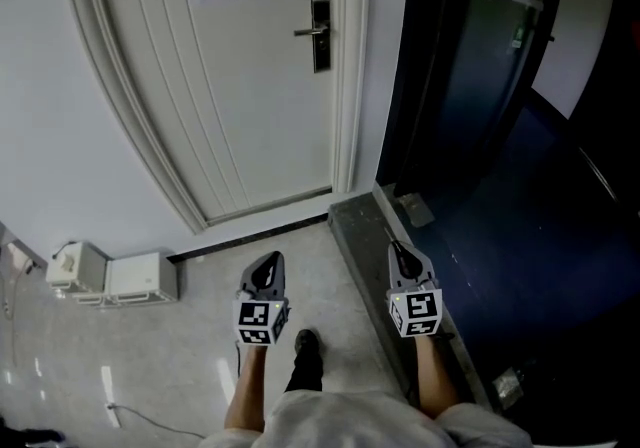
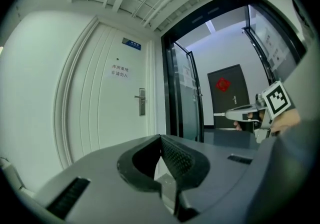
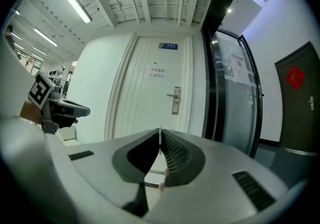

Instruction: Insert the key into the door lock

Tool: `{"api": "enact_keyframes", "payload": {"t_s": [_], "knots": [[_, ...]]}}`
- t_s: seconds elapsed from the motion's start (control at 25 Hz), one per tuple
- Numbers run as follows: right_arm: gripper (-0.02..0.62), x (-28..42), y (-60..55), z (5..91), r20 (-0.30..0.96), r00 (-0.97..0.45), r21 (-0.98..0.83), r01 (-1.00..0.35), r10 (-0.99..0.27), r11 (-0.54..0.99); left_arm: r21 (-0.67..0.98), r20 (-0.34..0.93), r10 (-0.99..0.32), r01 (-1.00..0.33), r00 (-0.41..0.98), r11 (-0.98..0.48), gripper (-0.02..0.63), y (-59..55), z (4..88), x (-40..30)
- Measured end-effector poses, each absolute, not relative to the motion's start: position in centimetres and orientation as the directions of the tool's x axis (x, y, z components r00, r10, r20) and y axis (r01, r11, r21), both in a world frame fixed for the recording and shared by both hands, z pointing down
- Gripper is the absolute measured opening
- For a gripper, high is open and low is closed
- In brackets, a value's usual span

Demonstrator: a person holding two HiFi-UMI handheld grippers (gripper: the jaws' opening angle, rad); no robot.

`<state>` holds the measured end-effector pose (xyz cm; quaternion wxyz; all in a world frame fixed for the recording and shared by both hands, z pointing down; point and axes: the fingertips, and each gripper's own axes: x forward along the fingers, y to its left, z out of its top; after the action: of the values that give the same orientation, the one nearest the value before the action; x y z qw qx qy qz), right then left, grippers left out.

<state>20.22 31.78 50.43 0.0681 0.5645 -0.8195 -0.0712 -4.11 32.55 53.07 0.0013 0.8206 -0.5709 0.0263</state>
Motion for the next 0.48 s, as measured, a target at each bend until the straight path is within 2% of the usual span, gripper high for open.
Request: {"api": "enact_keyframes", "payload": {"t_s": [0.48], "knots": [[0.029, 14.1, 9.6, 46.5, 0.020, -0.306, 0.212, -0.929, -0.952, 0.303, -0.031, 0.024, -0.915, -0.914, 0.403, -0.404, 0.018, 9.2, 49.0, -9.8]]}}
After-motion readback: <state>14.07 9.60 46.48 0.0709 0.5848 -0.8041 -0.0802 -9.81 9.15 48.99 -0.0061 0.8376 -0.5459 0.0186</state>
